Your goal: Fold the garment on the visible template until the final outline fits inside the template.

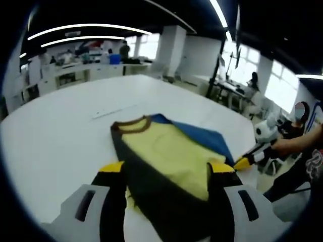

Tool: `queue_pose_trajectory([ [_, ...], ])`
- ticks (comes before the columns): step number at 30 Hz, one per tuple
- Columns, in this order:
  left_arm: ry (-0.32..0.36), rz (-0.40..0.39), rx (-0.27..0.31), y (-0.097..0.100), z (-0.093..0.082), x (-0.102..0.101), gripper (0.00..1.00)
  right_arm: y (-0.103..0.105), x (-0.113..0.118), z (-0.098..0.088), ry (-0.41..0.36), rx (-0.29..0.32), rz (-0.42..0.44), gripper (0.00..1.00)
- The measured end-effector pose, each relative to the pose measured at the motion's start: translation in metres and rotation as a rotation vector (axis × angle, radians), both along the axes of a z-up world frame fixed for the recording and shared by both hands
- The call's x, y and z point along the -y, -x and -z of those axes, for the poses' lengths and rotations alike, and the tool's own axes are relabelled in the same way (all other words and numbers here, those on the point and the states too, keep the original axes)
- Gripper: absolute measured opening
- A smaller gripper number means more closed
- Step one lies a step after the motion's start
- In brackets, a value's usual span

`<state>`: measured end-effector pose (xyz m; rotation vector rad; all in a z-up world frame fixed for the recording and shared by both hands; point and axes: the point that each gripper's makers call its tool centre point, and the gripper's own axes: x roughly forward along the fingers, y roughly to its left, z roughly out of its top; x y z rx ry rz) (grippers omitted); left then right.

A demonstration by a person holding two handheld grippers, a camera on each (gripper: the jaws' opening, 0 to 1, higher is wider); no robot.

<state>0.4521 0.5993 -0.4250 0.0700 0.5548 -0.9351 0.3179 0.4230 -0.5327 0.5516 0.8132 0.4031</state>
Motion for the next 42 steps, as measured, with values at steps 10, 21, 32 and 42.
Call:
queue_pose_trajectory([
  [10,0.002,-0.005,-0.006,0.002,0.003,-0.003,0.6,-0.013,0.015,-0.04,0.0,0.076,0.018,0.0],
  [21,0.017,-0.009,-0.002,0.001,0.0,-0.003,0.6,-0.033,0.071,-0.091,0.096,0.136,-0.001,0.0],
  [32,0.03,-0.038,0.002,-0.003,-0.001,-0.011,0.59,-0.033,0.134,-0.109,0.282,0.099,-0.082,0.0],
  [42,0.041,-0.064,-0.009,-0.008,0.002,-0.016,0.59,-0.07,0.167,-0.127,0.412,0.073,-0.173,0.0],
])
